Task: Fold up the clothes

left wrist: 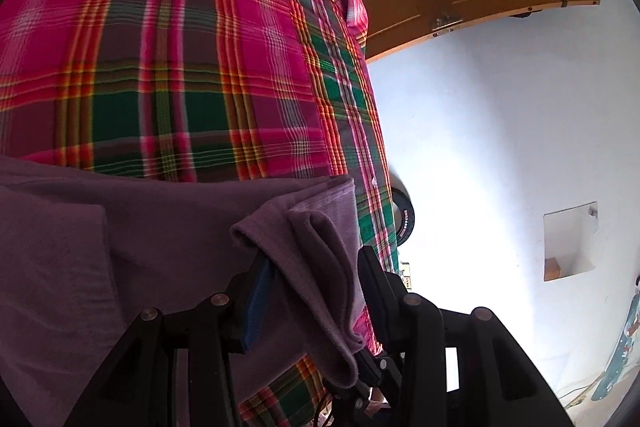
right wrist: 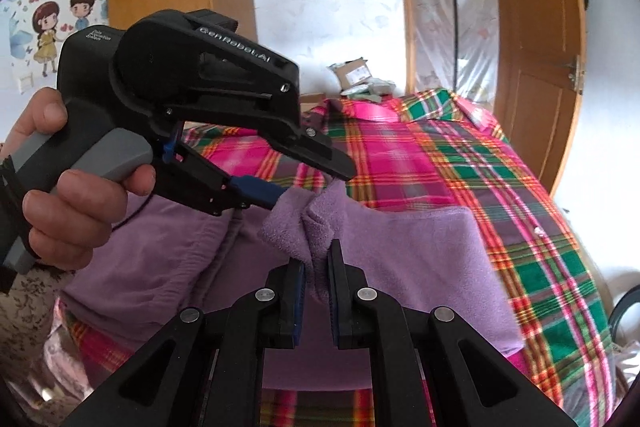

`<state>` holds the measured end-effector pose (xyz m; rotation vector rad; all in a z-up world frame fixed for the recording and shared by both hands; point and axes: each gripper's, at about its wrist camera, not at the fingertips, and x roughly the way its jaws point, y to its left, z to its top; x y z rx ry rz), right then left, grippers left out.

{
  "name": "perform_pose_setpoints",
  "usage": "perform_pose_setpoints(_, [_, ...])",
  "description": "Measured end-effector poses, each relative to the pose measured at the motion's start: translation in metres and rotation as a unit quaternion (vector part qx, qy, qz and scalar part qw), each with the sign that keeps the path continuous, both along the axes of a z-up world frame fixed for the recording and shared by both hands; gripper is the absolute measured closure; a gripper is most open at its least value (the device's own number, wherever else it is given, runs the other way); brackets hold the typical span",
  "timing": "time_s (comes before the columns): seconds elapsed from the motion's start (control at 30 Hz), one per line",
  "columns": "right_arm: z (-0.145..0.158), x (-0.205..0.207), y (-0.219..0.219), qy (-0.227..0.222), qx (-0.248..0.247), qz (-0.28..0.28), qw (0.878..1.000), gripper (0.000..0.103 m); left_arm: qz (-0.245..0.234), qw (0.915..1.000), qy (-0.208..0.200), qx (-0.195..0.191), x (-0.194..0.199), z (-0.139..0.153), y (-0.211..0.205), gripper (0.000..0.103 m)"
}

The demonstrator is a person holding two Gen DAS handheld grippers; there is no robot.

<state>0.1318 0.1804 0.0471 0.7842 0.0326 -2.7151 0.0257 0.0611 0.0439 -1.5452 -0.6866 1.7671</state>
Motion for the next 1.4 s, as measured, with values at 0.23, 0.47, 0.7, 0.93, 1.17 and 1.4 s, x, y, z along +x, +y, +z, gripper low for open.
perform_pose_setpoints(0.23, [-0.015, -0.006, -0.011, -0.018, 0.004, 0.016, 1.0, 0.093, 0.021, 0.9997, 0.0, -0.014, 0.001, -0.013, -0.019, 0.06])
perform_pose_setpoints(0.47, [-0.031, -0.011, -0.016, -0.043, 0.01, 0.023, 0.999, 0.092, 0.041, 0.9987, -0.014, -0.028, 0.008, -0.018, -0.03, 0.06])
perform_pose_setpoints(0.7, [-0.025, -0.006, -0.014, -0.051, -0.02, 0.069, 0.996, 0.073, 0.062, 0.9976, 0.001, -0.029, 0.007, -0.015, -0.038, 0.06])
perform_pose_setpoints(0.93, [-0.017, -0.003, 0.007, -0.064, -0.085, 0.082, 0.991, 0.073, 0.084, 0.9956, 0.021, -0.037, 0.014, -0.01, -0.052, 0.06])
perform_pose_setpoints(1.17, [-0.023, -0.009, 0.007, -0.081, -0.085, 0.067, 0.991, 0.073, 0.087, 0.9956, 0.019, -0.031, 0.015, -0.009, -0.053, 0.06])
perform_pose_setpoints(1.4, [-0.035, -0.016, -0.006, -0.106, -0.057, 0.066, 0.991, 0.073, 0.075, 0.9966, 0.01, -0.033, 0.012, -0.011, -0.045, 0.06])
